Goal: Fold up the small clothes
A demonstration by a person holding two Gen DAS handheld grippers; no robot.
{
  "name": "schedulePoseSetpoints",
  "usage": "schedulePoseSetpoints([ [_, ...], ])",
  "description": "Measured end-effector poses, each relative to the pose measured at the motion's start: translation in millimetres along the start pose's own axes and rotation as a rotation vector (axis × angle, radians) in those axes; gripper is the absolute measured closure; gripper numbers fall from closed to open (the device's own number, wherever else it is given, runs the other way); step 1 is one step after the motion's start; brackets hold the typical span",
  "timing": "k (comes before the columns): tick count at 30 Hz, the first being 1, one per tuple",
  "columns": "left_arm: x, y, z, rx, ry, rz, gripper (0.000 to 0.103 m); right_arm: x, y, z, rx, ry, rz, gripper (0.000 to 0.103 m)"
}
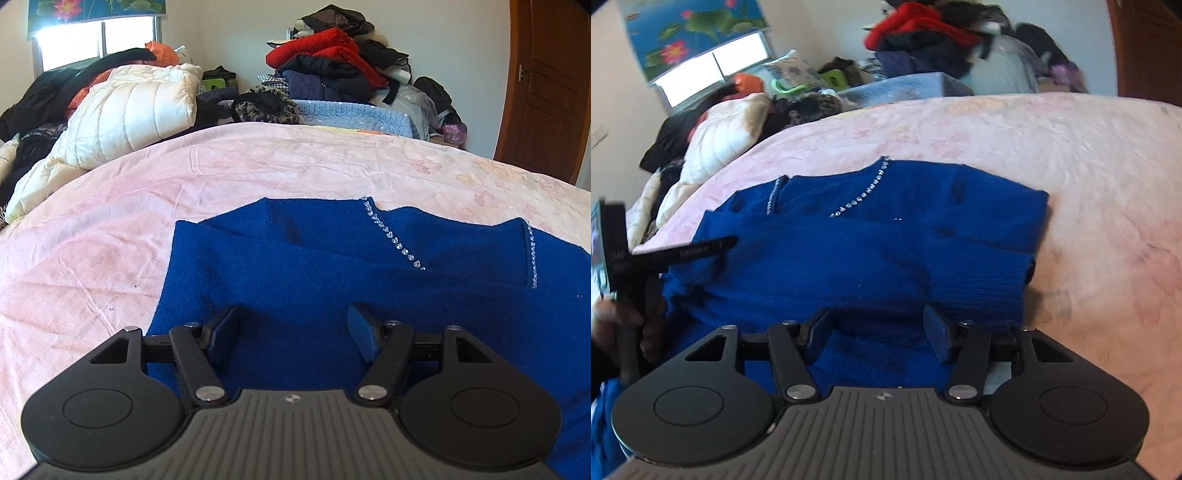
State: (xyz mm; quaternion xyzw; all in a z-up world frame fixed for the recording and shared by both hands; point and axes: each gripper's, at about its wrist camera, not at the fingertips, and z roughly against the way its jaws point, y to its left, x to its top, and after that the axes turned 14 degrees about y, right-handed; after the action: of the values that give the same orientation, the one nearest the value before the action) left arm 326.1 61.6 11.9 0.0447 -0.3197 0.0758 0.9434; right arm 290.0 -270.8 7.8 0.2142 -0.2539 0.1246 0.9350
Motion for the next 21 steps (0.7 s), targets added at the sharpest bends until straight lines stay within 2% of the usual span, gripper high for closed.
schedulePoseSetpoints([
  [3, -6.1, -1.9, 9.4, 0.019, -0.020, -0.021, 0.036, 6.6, 4.2, 5.7, -0.021, 0.031, -0.043, 0.045],
  [5, -19.2, 5.8, 31.0, -0.002, -0.039, -0.001, 0.038, 2.5, 13.0, 23.3, -0.041, 0.014, -0.086, 0.042],
  [7, -36.7, 18.3, 59.5, -0.103, -0.049, 0.014, 0.037, -12.1, 22.4, 48.9, 0.011, -0.041, -0.079, 0.039],
  [8, -48.4, 24.6, 76.2, -0.154, -0.055, 0.025, 0.036, -24.3, 27.3, 63.0, 0.049, -0.063, -0.075, 0.034],
  [10, -74.6, 35.1, 110.2, -0.247, -0.061, 0.033, 0.032, -48.1, 37.1, 79.0, 0.097, -0.059, -0.070, 0.029],
  [12, -101.0, 40.4, 138.9, -0.311, -0.066, 0.022, 0.031, -76.5, 52.3, 87.7, 0.107, -0.032, -0.046, 0.029],
  [14, -130.7, 39.7, 165.6, -0.361, -0.069, -0.032, 0.031, -104.7, 68.7, 90.6, 0.076, 0.000, 0.004, 0.029],
  [17, -170.1, 34.9, 191.0, -0.366, -0.058, -0.116, 0.031, -144.3, 98.3, 92.2, -0.013, 0.020, 0.123, 0.029],
  [21, -216.8, 37.3, 198.2, -0.346, 0.060, -0.186, 0.031, -183.2, 123.5, 92.4, -0.052, 0.088, 0.214, 0.024],
])
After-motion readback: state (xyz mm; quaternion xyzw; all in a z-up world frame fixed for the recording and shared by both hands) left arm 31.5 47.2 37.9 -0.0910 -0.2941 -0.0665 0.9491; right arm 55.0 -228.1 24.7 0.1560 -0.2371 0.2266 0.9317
